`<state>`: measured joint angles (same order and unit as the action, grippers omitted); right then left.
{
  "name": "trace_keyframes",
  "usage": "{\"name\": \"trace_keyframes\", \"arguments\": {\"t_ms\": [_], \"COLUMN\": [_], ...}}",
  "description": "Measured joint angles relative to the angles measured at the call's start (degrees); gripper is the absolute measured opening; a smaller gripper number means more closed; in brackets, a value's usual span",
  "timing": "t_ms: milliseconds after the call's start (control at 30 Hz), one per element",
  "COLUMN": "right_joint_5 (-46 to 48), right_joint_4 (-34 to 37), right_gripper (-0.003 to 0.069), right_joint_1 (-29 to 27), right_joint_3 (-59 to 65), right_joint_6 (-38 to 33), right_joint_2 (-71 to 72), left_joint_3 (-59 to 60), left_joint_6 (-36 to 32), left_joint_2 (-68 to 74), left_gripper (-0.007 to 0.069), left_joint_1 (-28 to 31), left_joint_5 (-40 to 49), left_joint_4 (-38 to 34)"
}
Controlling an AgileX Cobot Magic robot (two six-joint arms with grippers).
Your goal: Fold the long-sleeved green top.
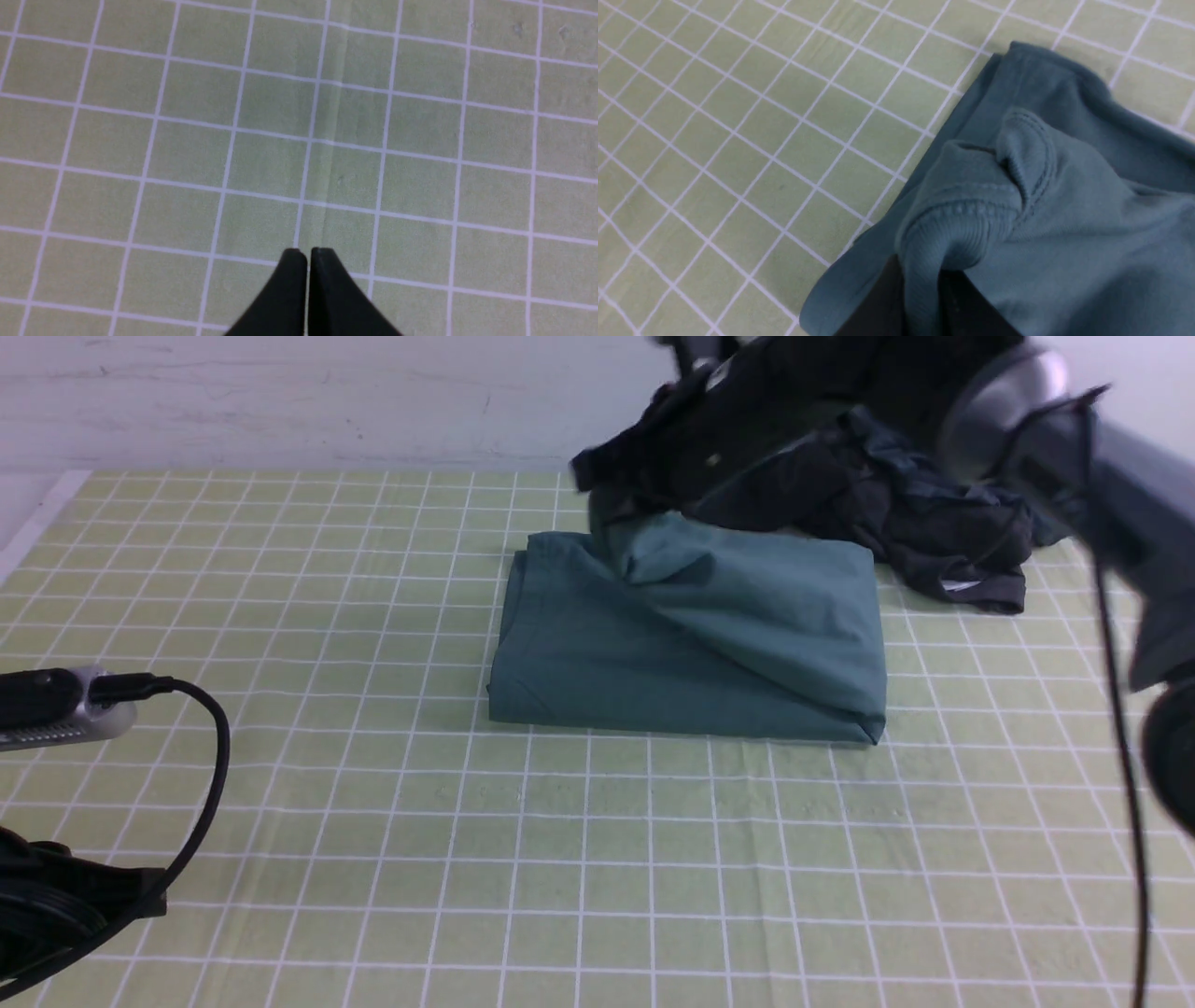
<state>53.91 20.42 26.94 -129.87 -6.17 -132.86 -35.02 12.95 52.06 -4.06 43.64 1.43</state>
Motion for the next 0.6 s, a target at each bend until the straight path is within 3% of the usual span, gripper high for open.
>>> {"name": "trace_keyframes", "arguments": {"t_ms": [133,233,333,400,500,600], "right_joint_5": [-0.2,2.0,4.7,6.2,8.1,8.5], "right_joint_4": [-0.3,-0.6,-1.5,-2.6,-3.8,-2.4], "right_gripper": [0.0181,0.0355,0.0426,0.0411,0.0321,0.016], "right_joint_1": [1.0,0.9,0.9,0.9,0.9,1.2], "right_joint_3": [-3.9,-8.4,-11.2,-11.9,-12.1,-12.1], "right_joint_6": [0.6,0.9,0.5,0.5,1.3,2.6], "right_joint_2": [-4.5,-6.5,-6.4,-6.3,-7.0,-10.2], "left_joint_3": [0.0,0.1,0.1,0.1,0.1,0.1], "left_joint_6": [0.0,0.0,0.0,0.0,0.0,0.0], "left_joint_2": [0.0,0.0,0.0,0.0,0.0,0.0], "left_gripper": [-0.0004,-0.0004,-0.0004,-0.0004,-0.0004,-0.0004], "left_joint_1": [0.0,0.0,0.0,0.0,0.0,0.0], "left_joint_5": [0.3,0.3,0.3,0.3,0.0,-0.9], "left_joint_4": [0.0,-0.2,-0.3,-0.3,-0.3,-0.4]}}
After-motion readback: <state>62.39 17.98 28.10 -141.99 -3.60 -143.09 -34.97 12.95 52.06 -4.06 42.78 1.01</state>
